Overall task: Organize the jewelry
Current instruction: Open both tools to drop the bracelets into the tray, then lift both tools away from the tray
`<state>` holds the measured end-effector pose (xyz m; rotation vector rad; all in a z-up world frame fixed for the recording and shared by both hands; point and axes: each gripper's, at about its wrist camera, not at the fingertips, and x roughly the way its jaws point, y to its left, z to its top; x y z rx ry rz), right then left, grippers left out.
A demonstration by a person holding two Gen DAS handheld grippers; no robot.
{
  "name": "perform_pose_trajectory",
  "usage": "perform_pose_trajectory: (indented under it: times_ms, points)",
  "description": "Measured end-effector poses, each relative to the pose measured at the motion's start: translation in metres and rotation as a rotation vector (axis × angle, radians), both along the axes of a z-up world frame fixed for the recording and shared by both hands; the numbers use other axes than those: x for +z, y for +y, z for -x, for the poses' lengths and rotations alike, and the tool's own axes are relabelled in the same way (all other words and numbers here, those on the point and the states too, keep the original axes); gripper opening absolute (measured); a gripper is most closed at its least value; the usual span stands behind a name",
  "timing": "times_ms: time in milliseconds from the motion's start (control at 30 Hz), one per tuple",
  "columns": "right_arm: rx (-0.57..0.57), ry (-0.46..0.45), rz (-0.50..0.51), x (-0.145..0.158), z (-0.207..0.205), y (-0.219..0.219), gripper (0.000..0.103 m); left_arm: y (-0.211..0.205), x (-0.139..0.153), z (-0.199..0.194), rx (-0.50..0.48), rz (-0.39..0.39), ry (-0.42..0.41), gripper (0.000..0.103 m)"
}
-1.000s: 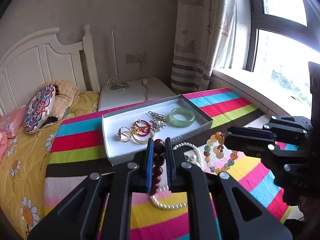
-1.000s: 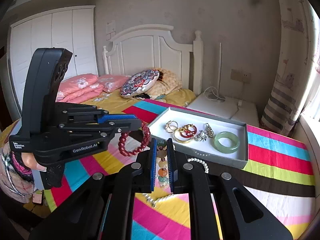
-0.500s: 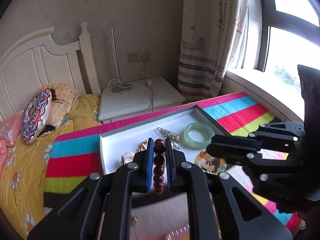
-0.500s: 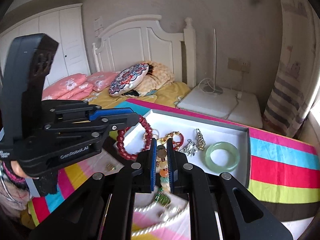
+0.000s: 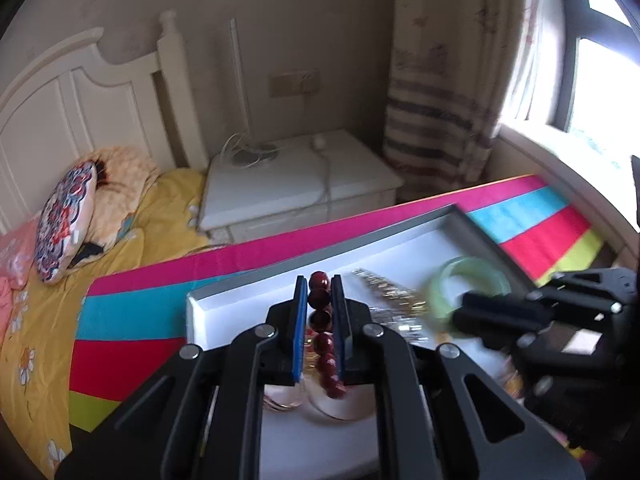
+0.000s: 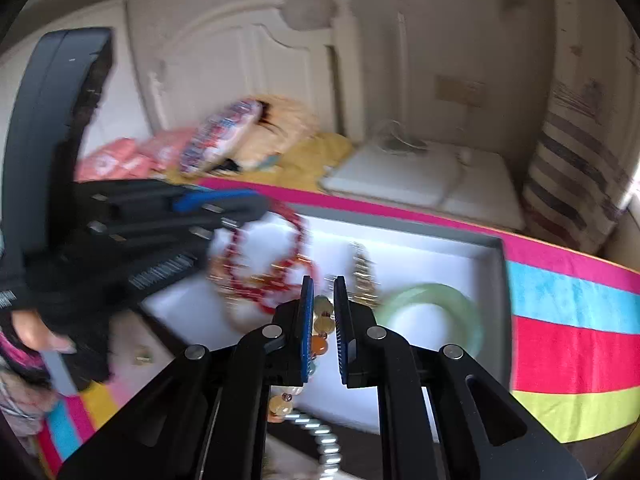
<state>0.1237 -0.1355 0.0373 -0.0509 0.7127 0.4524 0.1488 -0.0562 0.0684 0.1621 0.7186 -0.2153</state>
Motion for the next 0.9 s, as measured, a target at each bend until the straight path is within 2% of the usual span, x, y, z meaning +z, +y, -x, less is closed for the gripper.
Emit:
perform_pose_trajectory:
  times_ms: [33,67,100,133,167,200,233,300,367,433,500,567,733,900]
  points:
    - [-0.028,0.009,0.014,-0.005,-0.004,-0.006,0.014,0.003,-0.004,-0.003,0.020,-0.019,0.001,0.014]
    - [-0.048,0.011,0.030,-0.007,-0.006,-0.009,0.016,0.006,-0.007,-0.005,0.034,-0.032,0.004,0.027]
    - [-0.060,0.013,0.037,-0.008,-0.007,-0.013,0.021,0.009,-0.009,-0.006,0.050,-0.041,0.005,0.048]
    - [-0.071,0.012,0.026,-0.008,-0.006,-0.018,0.027,0.013,-0.011,-0.005,0.064,-0.046,-0.003,0.058]
    - [-0.080,0.006,0.019,-0.007,-0.004,-0.023,0.031,0.016,-0.011,-0.003,0.081,-0.053,-0.019,0.072]
    - [-0.090,-0.004,0.016,-0.006,-0.002,-0.026,0.042,0.019,-0.010,0.000,0.100,-0.069,-0.037,0.077]
    - [-0.098,-0.018,0.014,-0.003,0.001,-0.030,0.048,0.021,-0.010,0.004,0.113,-0.088,-0.045,0.078]
    - [-0.100,-0.034,0.006,0.003,0.009,-0.036,0.048,0.025,-0.007,0.014,0.140,-0.121,-0.060,0.088]
    - [-0.099,-0.043,0.005,0.007,0.015,-0.039,0.050,0.030,-0.003,0.026,0.174,-0.157,-0.086,0.093]
    - [-0.095,-0.054,0.005,0.010,0.026,-0.042,0.057,0.036,0.002,0.045,0.206,-0.193,-0.117,0.094]
    - [-0.092,-0.058,0.005,0.011,0.038,-0.044,0.060,0.044,0.007,0.064,0.235,-0.199,-0.135,0.100]
    - [-0.088,-0.050,0.001,0.010,0.050,-0.045,0.062,0.051,0.008,0.084,0.251,-0.192,-0.140,0.100]
    - [-0.093,-0.018,-0.011,0.005,0.082,-0.045,0.068,0.067,-0.004,0.136,0.284,-0.204,-0.102,0.100]
    - [-0.102,0.003,-0.022,0.000,0.111,-0.043,0.071,0.079,-0.020,0.177,0.291,-0.169,-0.048,0.100]
